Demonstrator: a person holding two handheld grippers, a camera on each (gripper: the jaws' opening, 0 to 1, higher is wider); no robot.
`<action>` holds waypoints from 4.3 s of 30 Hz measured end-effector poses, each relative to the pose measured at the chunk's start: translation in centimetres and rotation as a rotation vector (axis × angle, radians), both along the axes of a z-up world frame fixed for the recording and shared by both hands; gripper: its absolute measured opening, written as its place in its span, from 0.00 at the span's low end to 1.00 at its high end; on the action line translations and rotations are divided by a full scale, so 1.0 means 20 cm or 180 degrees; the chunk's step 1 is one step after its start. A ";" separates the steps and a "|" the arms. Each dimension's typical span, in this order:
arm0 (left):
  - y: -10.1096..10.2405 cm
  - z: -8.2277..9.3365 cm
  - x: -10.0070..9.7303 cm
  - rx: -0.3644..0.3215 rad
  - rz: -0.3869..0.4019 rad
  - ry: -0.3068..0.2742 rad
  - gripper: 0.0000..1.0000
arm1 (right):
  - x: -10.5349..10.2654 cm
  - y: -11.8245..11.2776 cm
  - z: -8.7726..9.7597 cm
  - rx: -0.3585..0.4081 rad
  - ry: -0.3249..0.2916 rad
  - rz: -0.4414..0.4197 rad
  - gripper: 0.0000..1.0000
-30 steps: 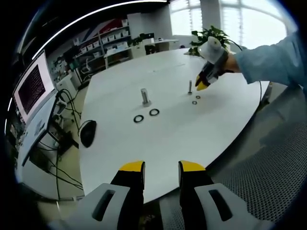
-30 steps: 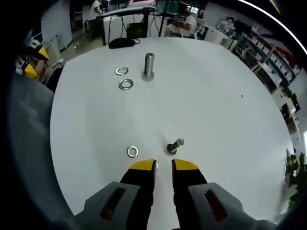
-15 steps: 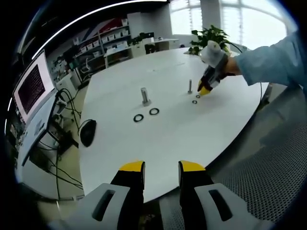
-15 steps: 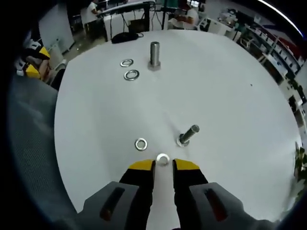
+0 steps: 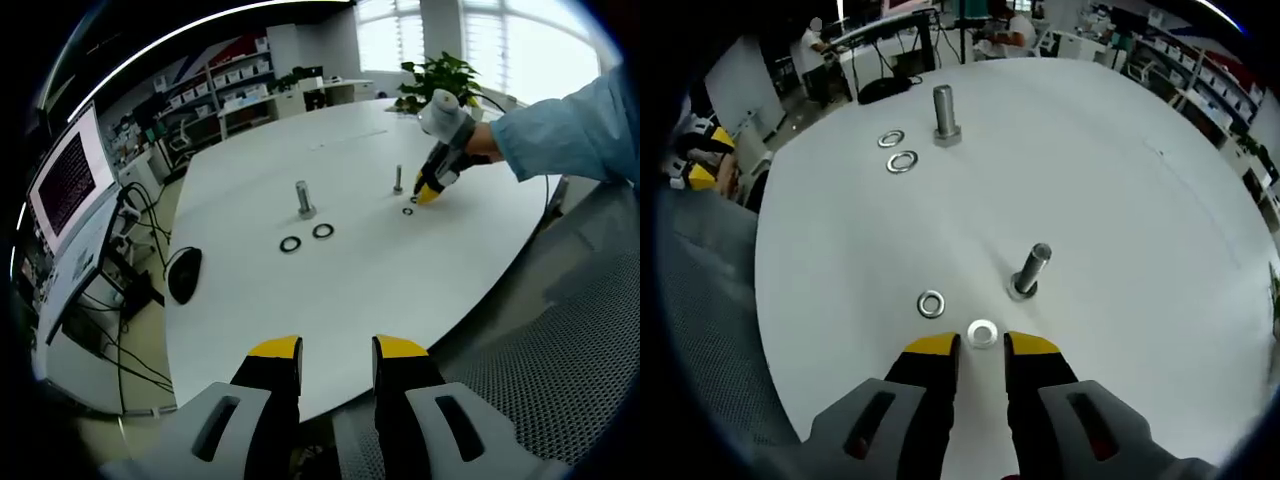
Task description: Place the washer onto the threaded stud by aligning its center hole with the stud, sliding it down to the base, and recovering from edge contact or off-axis alignment until the washer reaches the visible bottom stop.
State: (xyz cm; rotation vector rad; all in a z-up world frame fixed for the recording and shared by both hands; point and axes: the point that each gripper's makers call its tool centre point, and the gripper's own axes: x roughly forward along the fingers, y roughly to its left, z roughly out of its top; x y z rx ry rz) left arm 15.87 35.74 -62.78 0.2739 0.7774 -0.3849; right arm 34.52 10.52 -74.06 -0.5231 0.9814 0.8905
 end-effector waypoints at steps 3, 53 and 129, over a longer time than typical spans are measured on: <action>0.00 0.00 0.00 -0.0001 0.0002 0.0002 0.26 | 0.00 -0.01 -0.01 -0.0023 0.0018 0.0006 0.20; -0.01 0.01 0.00 -0.0012 -0.0028 -0.0024 0.26 | 0.16 -0.05 0.30 0.0062 -0.0859 -0.0118 0.15; -0.01 0.00 0.00 -0.0006 -0.0027 -0.0003 0.26 | -0.03 0.11 0.07 0.0090 -0.0267 0.0188 0.16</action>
